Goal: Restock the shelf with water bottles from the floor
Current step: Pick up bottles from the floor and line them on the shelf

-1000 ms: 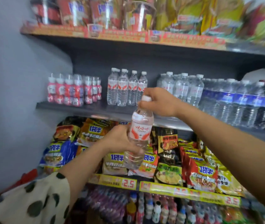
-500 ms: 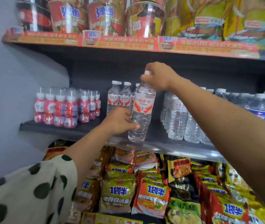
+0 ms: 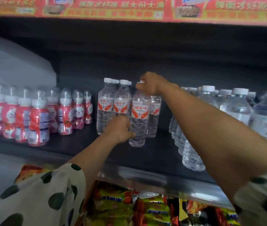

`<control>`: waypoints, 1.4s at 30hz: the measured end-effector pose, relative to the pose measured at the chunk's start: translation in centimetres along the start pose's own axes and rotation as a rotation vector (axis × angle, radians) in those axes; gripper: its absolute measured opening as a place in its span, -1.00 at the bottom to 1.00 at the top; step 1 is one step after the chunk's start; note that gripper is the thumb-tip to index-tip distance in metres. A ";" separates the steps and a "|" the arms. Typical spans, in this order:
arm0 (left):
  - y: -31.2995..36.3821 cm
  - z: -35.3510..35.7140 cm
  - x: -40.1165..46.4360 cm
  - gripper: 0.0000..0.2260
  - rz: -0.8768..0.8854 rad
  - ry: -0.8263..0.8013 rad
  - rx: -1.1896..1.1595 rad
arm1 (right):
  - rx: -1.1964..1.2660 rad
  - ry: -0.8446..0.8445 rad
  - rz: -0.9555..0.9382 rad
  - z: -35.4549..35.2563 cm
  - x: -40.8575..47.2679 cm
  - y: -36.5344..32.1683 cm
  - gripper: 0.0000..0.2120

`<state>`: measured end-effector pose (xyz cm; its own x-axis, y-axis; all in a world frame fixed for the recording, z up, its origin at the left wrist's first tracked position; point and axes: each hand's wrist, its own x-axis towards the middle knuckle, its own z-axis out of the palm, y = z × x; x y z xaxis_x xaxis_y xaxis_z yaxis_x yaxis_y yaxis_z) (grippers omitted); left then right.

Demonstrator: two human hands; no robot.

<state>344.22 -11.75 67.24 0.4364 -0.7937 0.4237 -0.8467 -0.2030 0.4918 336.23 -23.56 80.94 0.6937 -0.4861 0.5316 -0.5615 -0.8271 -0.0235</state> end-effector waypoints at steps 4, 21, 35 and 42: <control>-1.0 0.8 1.8 -0.82 -0.026 0.032 -0.004 | 0.046 -0.028 -0.010 1.1 1.9 0.4 -0.76; -1.8 1.9 3.8 -0.77 -0.035 0.044 0.029 | 0.092 -0.090 0.008 2.4 4.4 1.3 -0.69; 0.5 -3.8 -2.2 -0.79 -0.005 0.073 0.079 | 0.033 -0.086 0.102 -1.1 -4.0 -2.2 -0.34; 2.2 -6.1 -13.5 -0.77 0.063 -0.050 0.239 | -0.115 -0.265 -0.066 -1.1 -20.2 -8.3 -0.64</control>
<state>338.33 2.06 67.27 0.3697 -0.8355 0.4065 -0.9224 -0.2774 0.2688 326.43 -6.57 71.31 0.8156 -0.5016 0.2884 -0.5481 -0.8295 0.1075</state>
